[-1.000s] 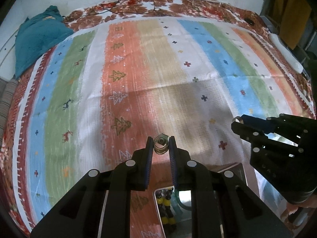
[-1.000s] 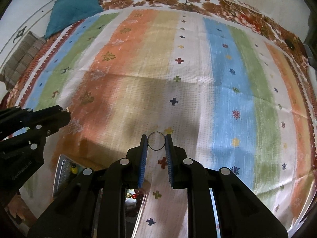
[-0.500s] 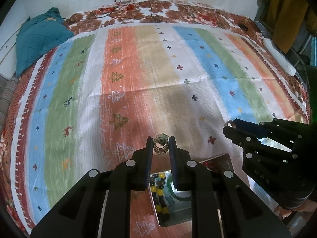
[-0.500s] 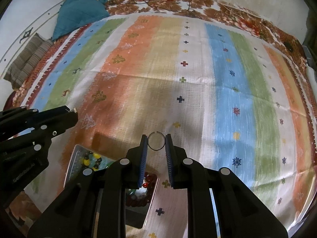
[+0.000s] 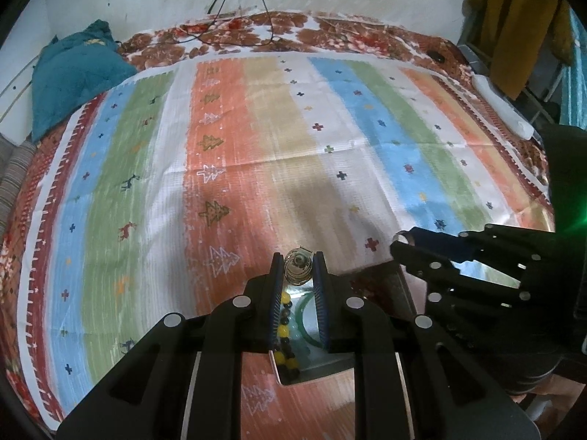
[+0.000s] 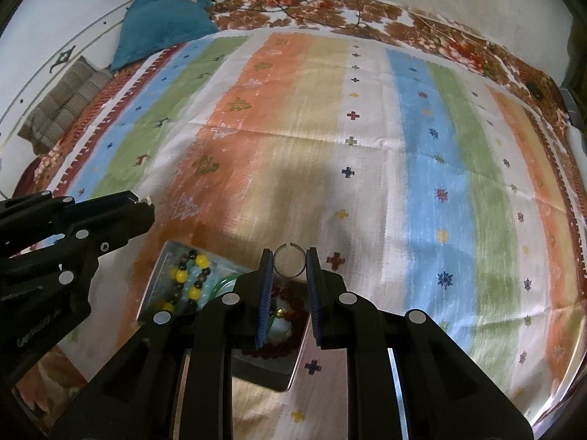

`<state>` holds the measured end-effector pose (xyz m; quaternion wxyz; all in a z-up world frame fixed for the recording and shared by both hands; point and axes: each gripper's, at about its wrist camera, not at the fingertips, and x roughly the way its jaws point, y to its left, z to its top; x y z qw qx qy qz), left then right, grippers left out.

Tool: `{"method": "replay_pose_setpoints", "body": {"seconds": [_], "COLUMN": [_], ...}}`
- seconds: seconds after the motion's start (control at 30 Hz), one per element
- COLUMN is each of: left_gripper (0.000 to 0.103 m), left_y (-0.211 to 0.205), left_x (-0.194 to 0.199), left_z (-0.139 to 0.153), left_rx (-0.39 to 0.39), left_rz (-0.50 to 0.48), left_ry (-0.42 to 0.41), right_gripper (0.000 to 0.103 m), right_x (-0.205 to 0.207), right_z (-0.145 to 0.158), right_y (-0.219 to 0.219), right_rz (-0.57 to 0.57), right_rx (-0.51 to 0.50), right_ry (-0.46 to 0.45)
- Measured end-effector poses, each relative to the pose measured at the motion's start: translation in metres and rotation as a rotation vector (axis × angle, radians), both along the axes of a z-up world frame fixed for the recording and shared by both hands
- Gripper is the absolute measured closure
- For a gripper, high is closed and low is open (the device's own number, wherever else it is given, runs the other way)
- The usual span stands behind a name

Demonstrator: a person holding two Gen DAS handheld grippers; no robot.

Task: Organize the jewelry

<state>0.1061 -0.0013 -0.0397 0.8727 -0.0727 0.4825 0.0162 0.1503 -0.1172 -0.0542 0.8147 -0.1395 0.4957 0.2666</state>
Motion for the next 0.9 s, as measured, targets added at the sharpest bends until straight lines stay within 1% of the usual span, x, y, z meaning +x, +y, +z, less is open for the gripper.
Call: {"method": "replay_pose_setpoints", "body": {"seconds": [0.2, 0.53, 0.57, 0.6, 0.67, 0.9], "left_gripper": [0.087, 0.087, 0.087, 0.085, 0.081, 0.080], "left_y": [-0.003, -0.003, -0.003, -0.002, -0.001, 0.001], "left_x": [-0.013, -0.023, -0.023, -0.023, -0.023, -0.031], "left_z": [0.000, -0.001, -0.001, -0.001, -0.001, 0.000], "left_rx": [0.001, -0.020, -0.018, -0.019, -0.024, -0.029], "left_rz": [-0.008, 0.001, 0.002, 0.008, 0.011, 0.020], "left_ry": [-0.005, -0.002, -0.002, 0.001, 0.002, -0.003], "right_gripper": [0.084, 0.083, 0.083, 0.082, 0.074, 0.073], "right_x": [-0.013, -0.026, -0.027, -0.027, -0.028, -0.031], "right_z": [0.002, 0.001, 0.001, 0.001, 0.001, 0.005], "right_y": [-0.003, -0.004, -0.005, -0.005, -0.007, -0.020], "right_rz": [0.010, 0.034, 0.032, 0.030, 0.022, -0.001], "right_rx": [0.013, 0.024, 0.022, 0.021, 0.023, 0.029], "right_ry": [0.002, 0.022, 0.023, 0.026, 0.027, 0.028]}}
